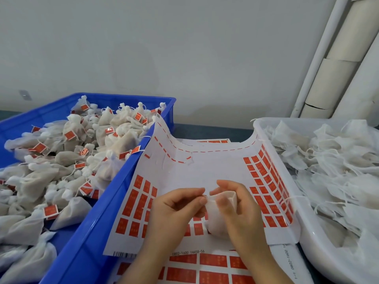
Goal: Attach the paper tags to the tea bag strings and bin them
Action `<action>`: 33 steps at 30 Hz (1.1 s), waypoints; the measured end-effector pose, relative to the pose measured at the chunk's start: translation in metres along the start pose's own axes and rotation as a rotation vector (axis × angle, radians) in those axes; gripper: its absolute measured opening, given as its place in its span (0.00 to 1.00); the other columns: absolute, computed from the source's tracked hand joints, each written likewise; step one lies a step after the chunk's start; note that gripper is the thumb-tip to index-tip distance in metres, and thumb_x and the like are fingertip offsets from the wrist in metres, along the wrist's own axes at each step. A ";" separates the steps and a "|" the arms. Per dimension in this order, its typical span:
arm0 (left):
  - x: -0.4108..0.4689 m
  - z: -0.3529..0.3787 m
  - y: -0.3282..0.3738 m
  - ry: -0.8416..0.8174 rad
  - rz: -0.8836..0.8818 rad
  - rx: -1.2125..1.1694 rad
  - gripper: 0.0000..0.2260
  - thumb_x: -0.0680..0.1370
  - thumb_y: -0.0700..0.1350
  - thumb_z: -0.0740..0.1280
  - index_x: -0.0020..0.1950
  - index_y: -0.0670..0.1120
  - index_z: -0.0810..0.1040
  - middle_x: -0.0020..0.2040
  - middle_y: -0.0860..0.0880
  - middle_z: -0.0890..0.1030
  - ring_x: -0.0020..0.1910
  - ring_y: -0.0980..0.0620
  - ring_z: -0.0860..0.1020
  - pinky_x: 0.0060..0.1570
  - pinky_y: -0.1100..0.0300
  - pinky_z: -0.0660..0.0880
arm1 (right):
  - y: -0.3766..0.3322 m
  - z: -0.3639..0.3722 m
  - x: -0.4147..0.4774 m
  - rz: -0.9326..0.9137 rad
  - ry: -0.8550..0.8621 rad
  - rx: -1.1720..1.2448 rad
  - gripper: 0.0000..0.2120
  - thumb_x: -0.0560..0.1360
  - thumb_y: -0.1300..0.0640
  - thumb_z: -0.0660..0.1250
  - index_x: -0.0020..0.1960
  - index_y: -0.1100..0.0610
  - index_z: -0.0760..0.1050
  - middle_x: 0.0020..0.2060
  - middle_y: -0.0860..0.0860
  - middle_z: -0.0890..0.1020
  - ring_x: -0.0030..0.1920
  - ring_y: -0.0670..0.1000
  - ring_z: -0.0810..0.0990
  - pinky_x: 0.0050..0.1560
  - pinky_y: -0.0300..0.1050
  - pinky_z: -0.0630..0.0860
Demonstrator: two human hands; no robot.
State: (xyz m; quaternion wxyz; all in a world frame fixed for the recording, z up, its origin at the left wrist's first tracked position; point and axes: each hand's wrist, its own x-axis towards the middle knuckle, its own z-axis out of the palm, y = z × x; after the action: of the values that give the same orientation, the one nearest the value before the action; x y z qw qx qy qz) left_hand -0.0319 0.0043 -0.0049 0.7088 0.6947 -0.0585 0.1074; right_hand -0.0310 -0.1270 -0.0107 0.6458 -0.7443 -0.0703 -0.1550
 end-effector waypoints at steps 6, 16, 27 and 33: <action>-0.001 0.001 0.000 -0.015 0.045 0.025 0.11 0.68 0.42 0.70 0.36 0.59 0.84 0.37 0.56 0.84 0.39 0.57 0.83 0.34 0.70 0.76 | 0.000 0.005 -0.003 -0.038 -0.106 -0.174 0.18 0.59 0.34 0.65 0.47 0.35 0.72 0.47 0.19 0.71 0.53 0.25 0.69 0.40 0.18 0.67; 0.000 -0.002 -0.007 0.044 0.076 0.163 0.10 0.73 0.38 0.69 0.43 0.53 0.81 0.38 0.57 0.83 0.39 0.57 0.82 0.36 0.69 0.77 | 0.000 0.001 0.000 -0.030 -0.084 -0.137 0.11 0.60 0.39 0.67 0.43 0.35 0.74 0.39 0.19 0.74 0.49 0.24 0.71 0.37 0.18 0.66; 0.001 -0.003 -0.006 0.003 0.035 0.104 0.08 0.71 0.39 0.71 0.46 0.49 0.79 0.37 0.53 0.82 0.37 0.54 0.82 0.35 0.67 0.77 | 0.005 0.000 -0.002 -0.127 -0.071 -0.192 0.10 0.70 0.53 0.72 0.38 0.38 0.76 0.39 0.30 0.80 0.45 0.33 0.77 0.40 0.23 0.71; 0.003 -0.006 -0.007 0.050 0.009 0.077 0.07 0.72 0.36 0.70 0.45 0.46 0.75 0.37 0.50 0.81 0.36 0.53 0.80 0.35 0.65 0.77 | 0.008 0.000 -0.002 -0.139 -0.113 -0.281 0.11 0.71 0.53 0.71 0.36 0.40 0.73 0.39 0.27 0.77 0.47 0.32 0.75 0.38 0.21 0.70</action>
State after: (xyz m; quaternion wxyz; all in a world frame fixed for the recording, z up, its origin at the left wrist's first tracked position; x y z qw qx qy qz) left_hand -0.0279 0.0105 -0.0115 0.6821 0.7185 -0.0397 0.1299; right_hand -0.0304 -0.1283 -0.0185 0.5180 -0.8282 -0.1355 -0.1653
